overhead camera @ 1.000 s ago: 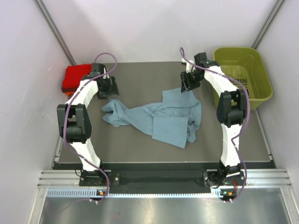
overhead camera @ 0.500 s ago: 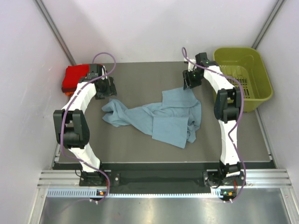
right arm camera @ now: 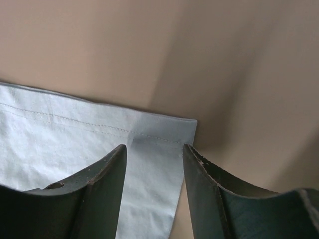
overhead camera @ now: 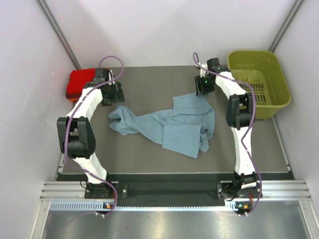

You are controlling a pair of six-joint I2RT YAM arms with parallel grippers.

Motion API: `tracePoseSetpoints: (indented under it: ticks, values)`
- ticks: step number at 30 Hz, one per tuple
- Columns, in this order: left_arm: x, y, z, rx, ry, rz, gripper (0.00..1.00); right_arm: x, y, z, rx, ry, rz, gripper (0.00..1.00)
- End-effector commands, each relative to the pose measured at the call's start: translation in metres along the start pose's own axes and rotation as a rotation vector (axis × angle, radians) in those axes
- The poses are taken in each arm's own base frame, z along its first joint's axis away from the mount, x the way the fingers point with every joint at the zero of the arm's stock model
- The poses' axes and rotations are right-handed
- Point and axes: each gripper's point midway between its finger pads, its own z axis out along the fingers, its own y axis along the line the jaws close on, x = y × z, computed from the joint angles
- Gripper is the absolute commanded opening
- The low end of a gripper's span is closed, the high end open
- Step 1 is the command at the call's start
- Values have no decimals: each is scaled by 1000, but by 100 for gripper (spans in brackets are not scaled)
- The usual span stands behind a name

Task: Fold and stack the t-shirts
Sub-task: Flatten the tshirt out

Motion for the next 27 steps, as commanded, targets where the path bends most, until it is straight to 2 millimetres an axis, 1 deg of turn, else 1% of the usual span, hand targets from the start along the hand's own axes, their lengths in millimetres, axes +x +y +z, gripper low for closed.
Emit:
tracePoseSetpoints:
  ticks: [1,3,6,9,12,15,19,21,25,27]
  values:
    - [-11,-3,-3,21,-41,15,75,-8,-9,5,36,-24,-1,50]
    - [-10,-3,-2,20,-36,12,75,-15,-9,0,36,-46,-2,49]
    - [-9,-6,0,32,-31,4,75,-16,-10,1,44,-46,-2,50]
    - [-12,-8,-1,40,-36,3,75,-6,-15,8,61,-20,-4,50]
    - [-14,-8,-1,39,-41,5,75,-1,-26,10,101,-8,-1,49]
    - [-13,-7,-1,35,-40,5,75,-1,-36,10,147,-10,4,49]
    - [-10,-8,0,38,-33,2,75,4,-37,14,145,5,4,49]
    - [-12,-8,-1,38,-38,6,75,1,-37,10,148,-4,9,49]
    - [-13,-7,2,36,-41,6,75,-11,-37,0,161,-40,2,48]
    - [-7,-7,11,35,-18,3,75,-13,-39,-2,171,-45,-2,48]
